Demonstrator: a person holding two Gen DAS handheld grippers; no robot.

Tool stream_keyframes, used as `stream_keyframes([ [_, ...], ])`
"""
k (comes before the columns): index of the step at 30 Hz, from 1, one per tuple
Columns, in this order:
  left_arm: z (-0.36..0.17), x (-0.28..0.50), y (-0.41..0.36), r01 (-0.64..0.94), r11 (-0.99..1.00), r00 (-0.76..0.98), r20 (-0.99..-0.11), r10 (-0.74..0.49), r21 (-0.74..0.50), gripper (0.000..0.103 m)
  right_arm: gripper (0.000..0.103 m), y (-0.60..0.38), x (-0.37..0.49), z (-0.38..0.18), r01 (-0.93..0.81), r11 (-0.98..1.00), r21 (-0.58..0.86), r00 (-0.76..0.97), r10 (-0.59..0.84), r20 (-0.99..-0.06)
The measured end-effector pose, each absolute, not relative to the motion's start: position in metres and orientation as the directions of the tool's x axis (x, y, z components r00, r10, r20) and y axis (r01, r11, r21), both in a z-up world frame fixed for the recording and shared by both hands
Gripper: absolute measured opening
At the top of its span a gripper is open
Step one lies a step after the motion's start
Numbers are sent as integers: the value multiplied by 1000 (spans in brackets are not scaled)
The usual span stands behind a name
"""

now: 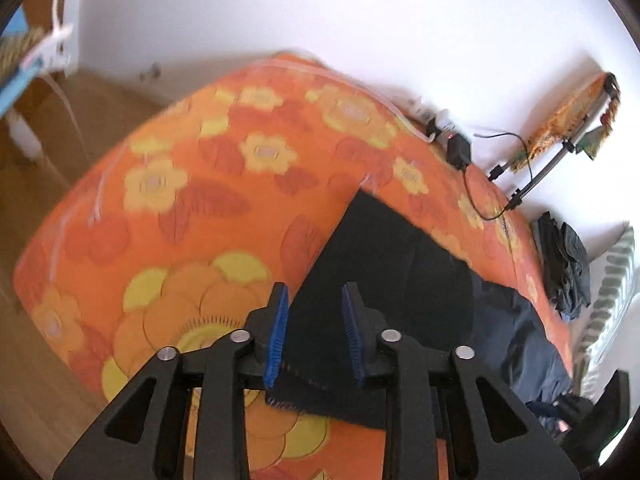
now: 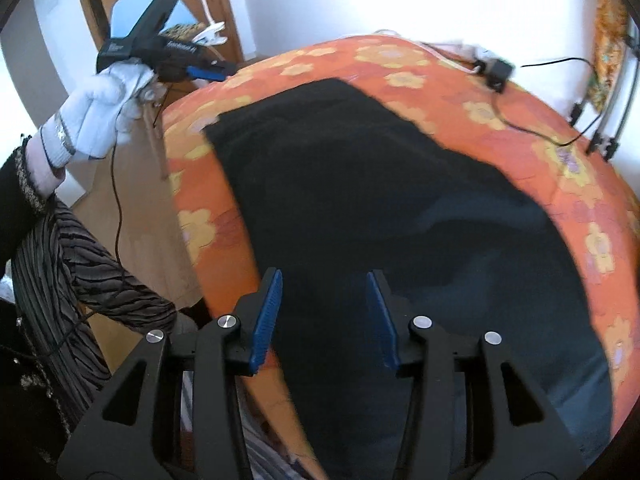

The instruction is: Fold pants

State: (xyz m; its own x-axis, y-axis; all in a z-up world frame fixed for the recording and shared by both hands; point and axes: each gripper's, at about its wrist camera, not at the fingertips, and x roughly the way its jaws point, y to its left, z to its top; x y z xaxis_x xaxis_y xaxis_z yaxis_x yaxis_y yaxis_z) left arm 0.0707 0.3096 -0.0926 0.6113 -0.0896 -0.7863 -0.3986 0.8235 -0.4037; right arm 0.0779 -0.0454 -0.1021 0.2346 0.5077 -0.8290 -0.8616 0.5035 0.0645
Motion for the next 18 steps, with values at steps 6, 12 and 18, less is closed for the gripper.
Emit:
stream_keyframes([
  [6,-117,72,311,-430,806,560,-820,-115,-407,35,46,-9,58,-117,-905,424,29,201,486,-850],
  [12,-129,71,309,-425,800,548,-823,-145,-424,35,46,-2,50,-132,-919,393,16,179,454,-873],
  [18,-131,72,308,-429,792,559,-816,-144,-434,32,27,-2,60,-139,-909,416,24,174,432,-885],
])
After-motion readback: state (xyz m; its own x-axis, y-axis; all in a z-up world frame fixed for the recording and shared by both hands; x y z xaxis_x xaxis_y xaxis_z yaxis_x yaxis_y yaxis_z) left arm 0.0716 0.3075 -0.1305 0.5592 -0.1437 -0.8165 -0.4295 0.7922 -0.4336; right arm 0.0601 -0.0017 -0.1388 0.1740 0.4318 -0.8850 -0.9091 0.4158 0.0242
